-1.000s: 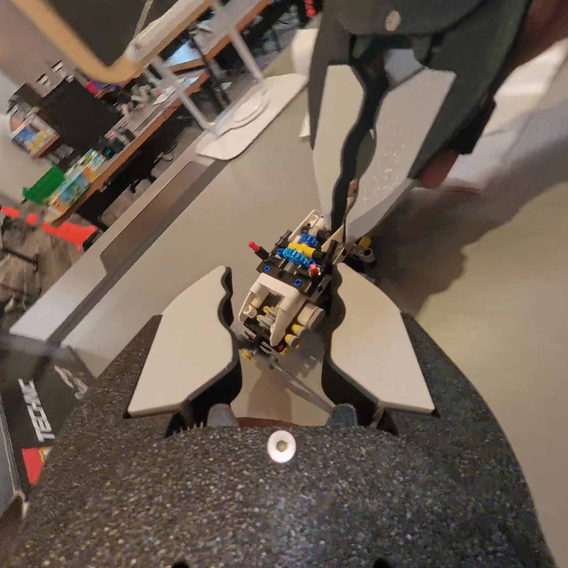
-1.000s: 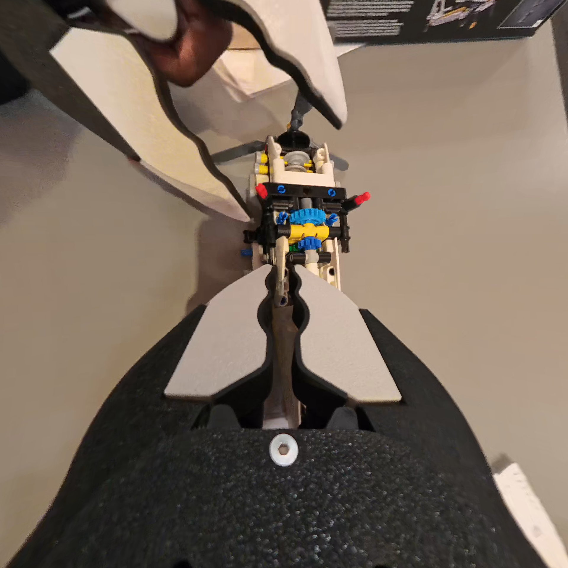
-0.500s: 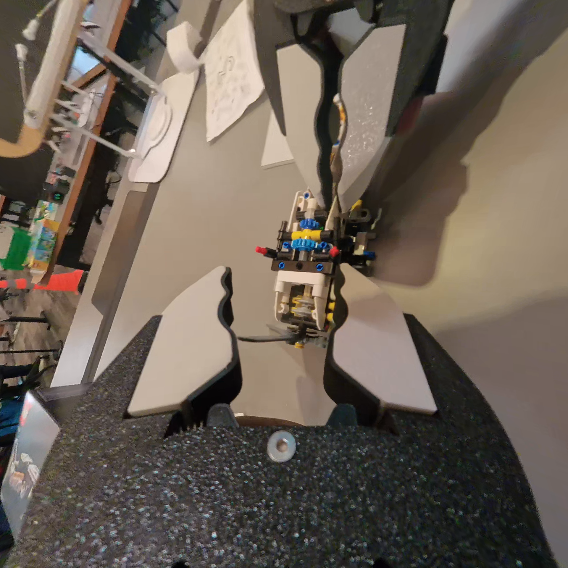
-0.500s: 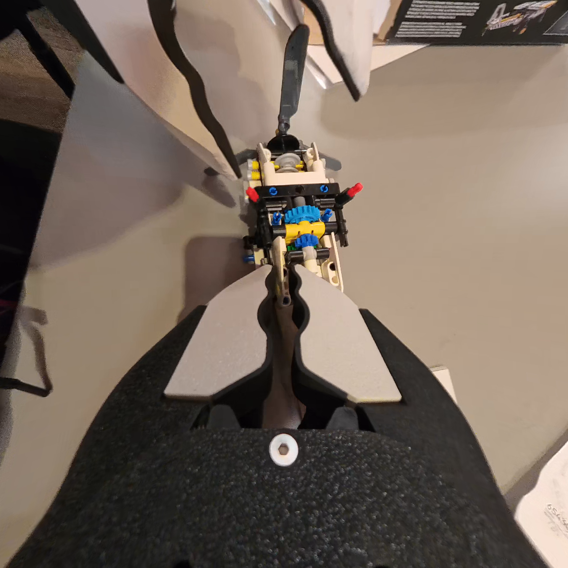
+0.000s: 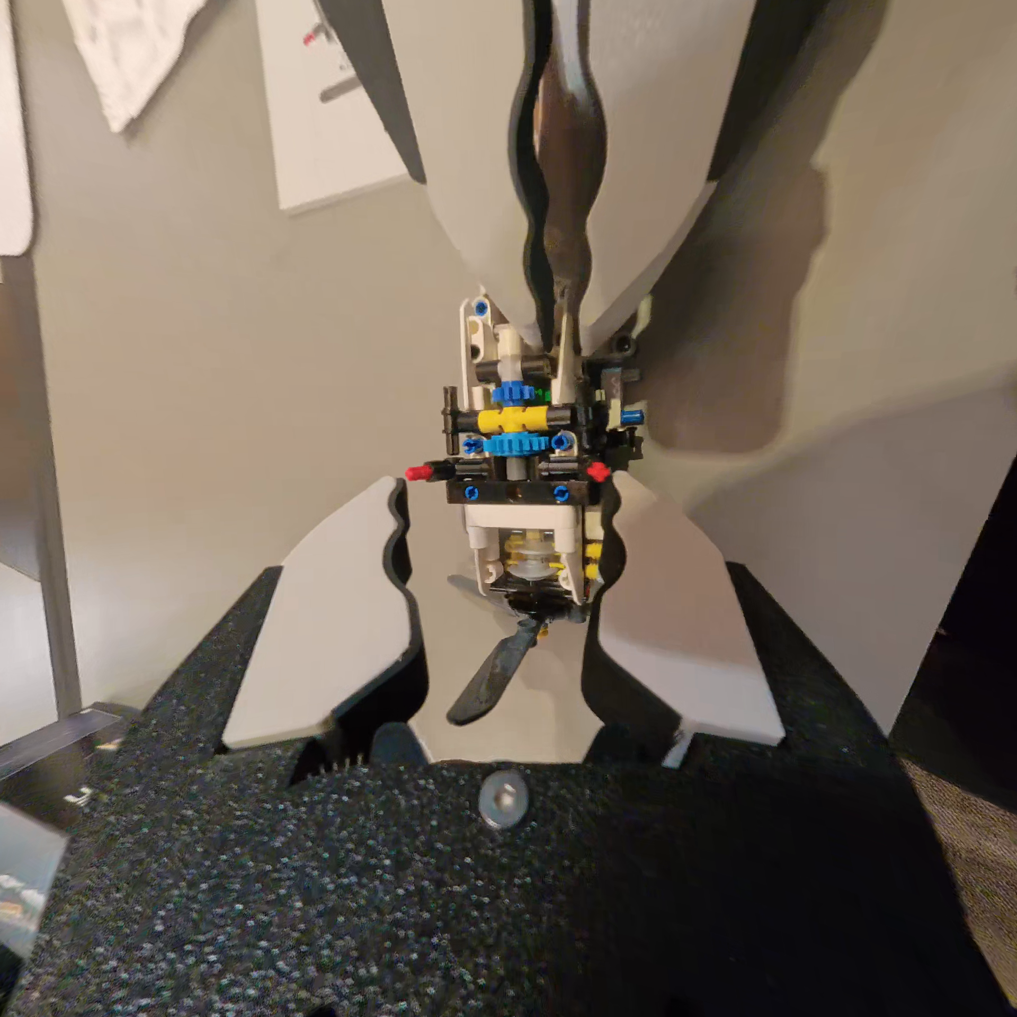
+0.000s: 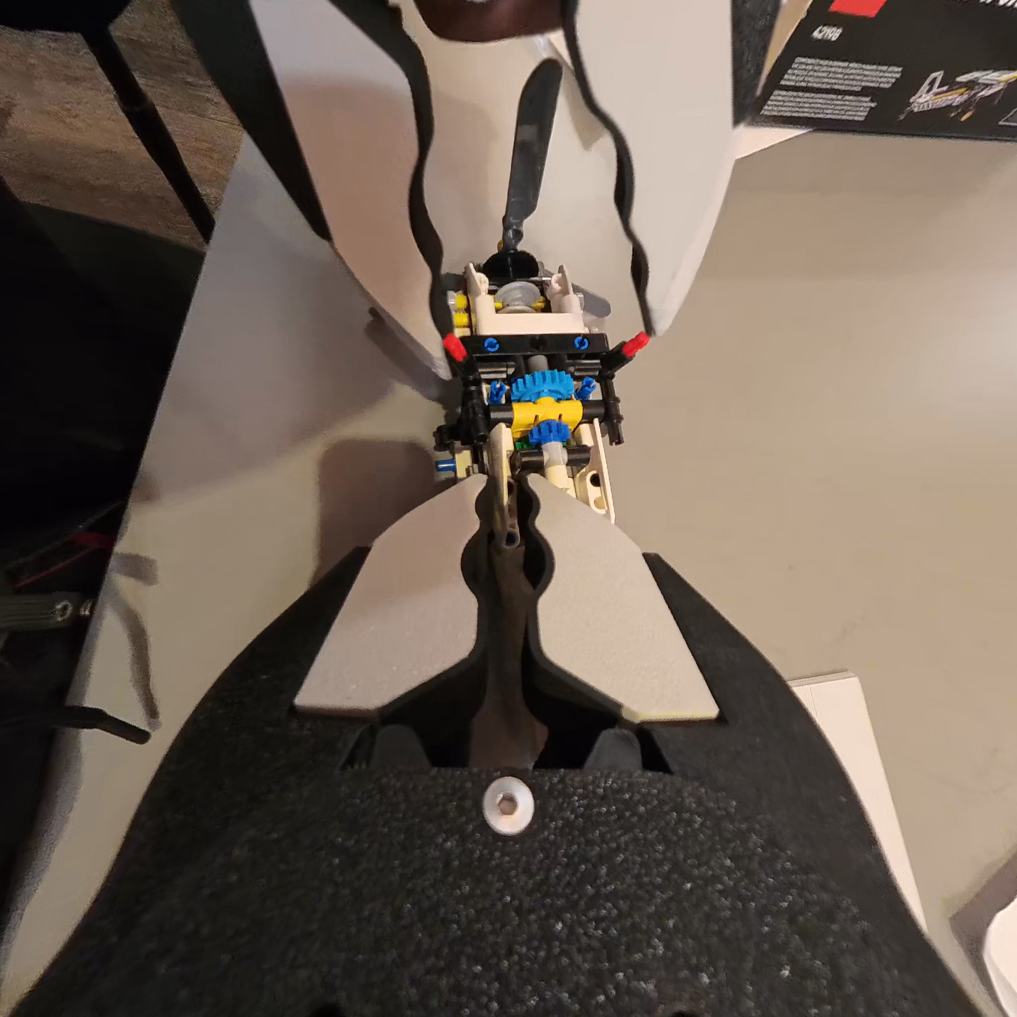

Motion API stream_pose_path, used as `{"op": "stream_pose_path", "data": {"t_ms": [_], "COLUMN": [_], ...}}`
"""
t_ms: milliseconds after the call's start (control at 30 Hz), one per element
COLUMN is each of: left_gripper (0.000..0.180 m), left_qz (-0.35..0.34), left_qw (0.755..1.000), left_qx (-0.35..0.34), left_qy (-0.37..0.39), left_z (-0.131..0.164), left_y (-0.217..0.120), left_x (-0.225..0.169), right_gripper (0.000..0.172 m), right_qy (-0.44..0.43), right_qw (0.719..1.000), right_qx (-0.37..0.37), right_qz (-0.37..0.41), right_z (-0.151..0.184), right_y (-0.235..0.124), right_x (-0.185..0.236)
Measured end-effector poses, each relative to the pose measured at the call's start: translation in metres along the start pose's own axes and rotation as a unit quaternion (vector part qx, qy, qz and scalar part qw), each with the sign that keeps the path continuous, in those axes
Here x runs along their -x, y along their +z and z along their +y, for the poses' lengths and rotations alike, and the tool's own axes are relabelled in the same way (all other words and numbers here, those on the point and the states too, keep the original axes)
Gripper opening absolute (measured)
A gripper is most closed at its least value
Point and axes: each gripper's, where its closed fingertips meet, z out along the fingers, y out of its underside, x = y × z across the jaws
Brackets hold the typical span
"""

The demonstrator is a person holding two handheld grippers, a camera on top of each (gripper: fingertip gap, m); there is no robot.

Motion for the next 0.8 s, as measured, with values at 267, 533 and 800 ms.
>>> {"op": "stream_pose_path", "data": {"t_ms": [267, 533, 800], "left_gripper": [0.063, 0.058, 0.036], "left_qz": [-0.015, -0.054, -0.065], "left_qw": [1.0, 0.996, 0.992], "left_qx": [-0.002, -0.071, -0.111], "left_qy": [0.009, 0.015, 0.017], "left_z": [0.0, -0.015, -0.036], "left_y": [0.006, -0.01, -0.006], "left_x": [-0.006, -0.008, -0.024], "right_gripper": [0.007, 0.007, 0.007], "right_qy": [0.001, 0.008, 0.001], "right_qw": [1.0, 0.999, 0.999], "right_qx": [-0.021, -0.031, -0.032], "right_qz": [-0.001, 0.005, 0.014], "right_z": [0.002, 0.001, 0.0], "right_y": [-0.004, -0.003, -0.002], "right_x": [0.003, 0.002, 0.004]}}
